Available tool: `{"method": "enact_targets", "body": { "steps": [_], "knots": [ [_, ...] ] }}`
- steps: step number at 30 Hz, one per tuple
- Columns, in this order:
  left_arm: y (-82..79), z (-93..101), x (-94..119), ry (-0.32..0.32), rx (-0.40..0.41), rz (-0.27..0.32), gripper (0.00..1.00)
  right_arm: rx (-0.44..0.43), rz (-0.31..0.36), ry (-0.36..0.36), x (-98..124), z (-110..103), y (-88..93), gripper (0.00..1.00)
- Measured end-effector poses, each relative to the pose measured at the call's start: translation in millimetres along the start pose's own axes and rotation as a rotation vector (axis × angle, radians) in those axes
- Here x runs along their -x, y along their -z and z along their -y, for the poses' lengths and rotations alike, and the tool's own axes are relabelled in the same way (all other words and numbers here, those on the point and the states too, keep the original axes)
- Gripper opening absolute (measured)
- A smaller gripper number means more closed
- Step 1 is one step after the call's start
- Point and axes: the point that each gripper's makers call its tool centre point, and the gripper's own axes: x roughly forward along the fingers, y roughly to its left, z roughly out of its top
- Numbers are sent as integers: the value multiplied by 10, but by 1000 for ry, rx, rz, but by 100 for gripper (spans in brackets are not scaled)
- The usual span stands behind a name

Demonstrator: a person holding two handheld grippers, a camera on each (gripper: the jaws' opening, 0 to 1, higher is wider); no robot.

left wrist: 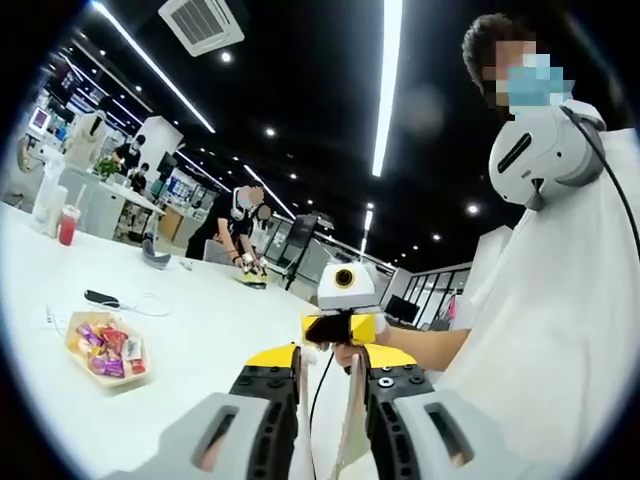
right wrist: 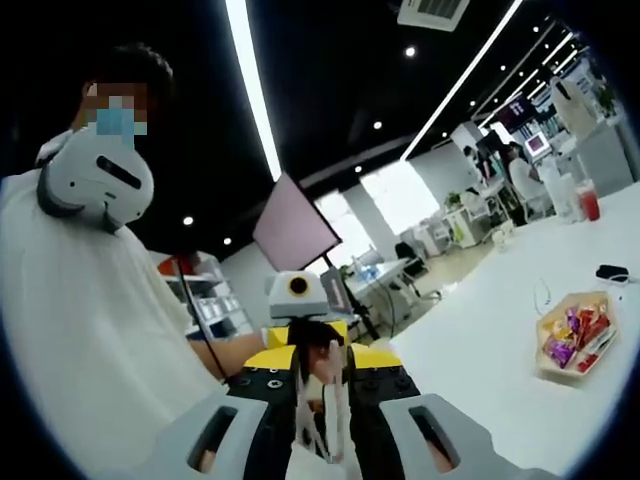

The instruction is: Place the target food into the container with the food tongs after gripping and lifting it, then release it inside without dropping or visibly crushing the food.

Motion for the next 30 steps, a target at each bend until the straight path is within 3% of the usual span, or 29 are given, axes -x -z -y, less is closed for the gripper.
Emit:
{"method": "enact_targets", "body": {
  "steps": [7,8,9,10,11,13,15,21,23,27,30],
  "knots": [
    [10,-68,-44,-17,3,5,20,-10,-2,24,35,52,84,24],
    [4,-68,-53,-14,9,6,11,-14,4,27,44,64,91,27],
    [-72,-78,-35,1,-23,36,2,-21,9,27,44,70,97,29],
    [-137,-97,-17,-7,19,68,0,-24,11,27,41,70,100,32],
    [-313,-104,-4,-4,16,156,0,-31,19,28,30,82,118,36],
    [-327,-126,14,-15,0,145,0,-79,15,7,16,63,155,37],
    [-334,-172,24,-38,-3,149,0,-18,-14,67,30,199,257,37],
    [-230,-300,171,-116,2,147,0,-42,-71,165,221,405,565,40],
    [-230,-307,183,-122,1,151,0,-43,-76,176,242,425,582,40],
    [-166,-382,197,-157,16,145,0,-56,-70,282,439,659,665,41],
    [-135,-388,187,-160,17,139,0,-32,-106,329,500,754,760,42]
  ]
}}
